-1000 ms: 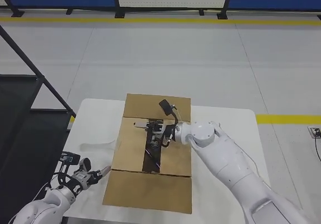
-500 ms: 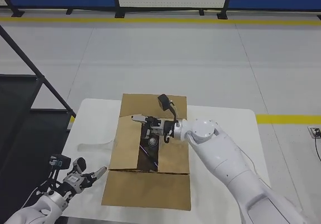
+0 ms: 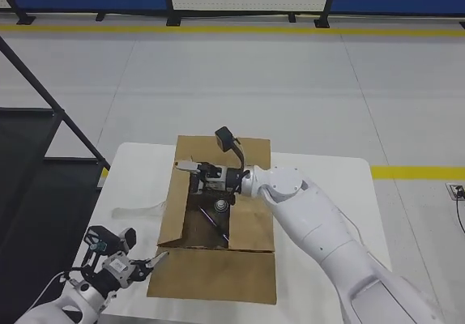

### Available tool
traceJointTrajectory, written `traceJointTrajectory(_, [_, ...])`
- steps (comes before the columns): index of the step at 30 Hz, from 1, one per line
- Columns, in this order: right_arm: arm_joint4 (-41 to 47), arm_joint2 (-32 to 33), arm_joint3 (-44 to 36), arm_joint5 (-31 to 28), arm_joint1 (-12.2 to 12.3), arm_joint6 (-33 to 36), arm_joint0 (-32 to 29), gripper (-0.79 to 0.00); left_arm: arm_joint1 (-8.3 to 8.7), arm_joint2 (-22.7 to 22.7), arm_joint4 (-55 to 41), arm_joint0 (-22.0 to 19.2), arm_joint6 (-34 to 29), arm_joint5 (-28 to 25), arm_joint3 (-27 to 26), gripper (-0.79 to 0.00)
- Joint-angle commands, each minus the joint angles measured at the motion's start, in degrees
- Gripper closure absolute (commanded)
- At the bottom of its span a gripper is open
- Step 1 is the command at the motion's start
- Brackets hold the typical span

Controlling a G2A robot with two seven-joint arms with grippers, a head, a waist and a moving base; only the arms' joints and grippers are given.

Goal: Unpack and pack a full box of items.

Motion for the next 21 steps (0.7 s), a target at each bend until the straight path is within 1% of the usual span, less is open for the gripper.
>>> traceJointTrajectory(1, [0.16, -0.30, 0.07, -0.76, -0.54, 0.09, 0.37, -0.785, -0.12, 1.66, 1.74, -0.94, -0.11, 1.18, 0.04, -0.785])
traceJointTrajectory(6, [0.30, -1.22, 0.81, -3.21, -1.99, 0.73, 1.22, -0.785, -0.64, 4.65, 1.19, -3.75, 0.16, 6.05, 0.68, -0.785])
traceJointTrajectory(10, [0.30, -1.82, 2.00, -5.75, -3.06, 1.20, 1.75, -0.785, -1.17, 5.68, -0.51, -4.71, 2.49, 11.14, 0.50, -0.785])
traceJointTrajectory(13, [0.48, -2.08, 3.13, -7.31, -3.75, 2.28, 2.20, -0.785, -1.45, 5.36, -2.42, -4.76, 3.89, 13.41, 0.40, -0.785])
traceJointTrajectory(17, [0.65, -2.14, 4.76, -9.05, -4.45, 3.49, 2.76, -0.785, -1.69, 3.78, -5.37, -4.22, 5.23, 15.39, 0.66, -0.785])
traceJointTrajectory(21, [0.73, -1.82, 6.32, -10.32, -4.81, 4.46, 3.29, -0.785, -1.74, 1.92, -7.39, -3.19, 5.15, 15.32, 0.95, -0.785])
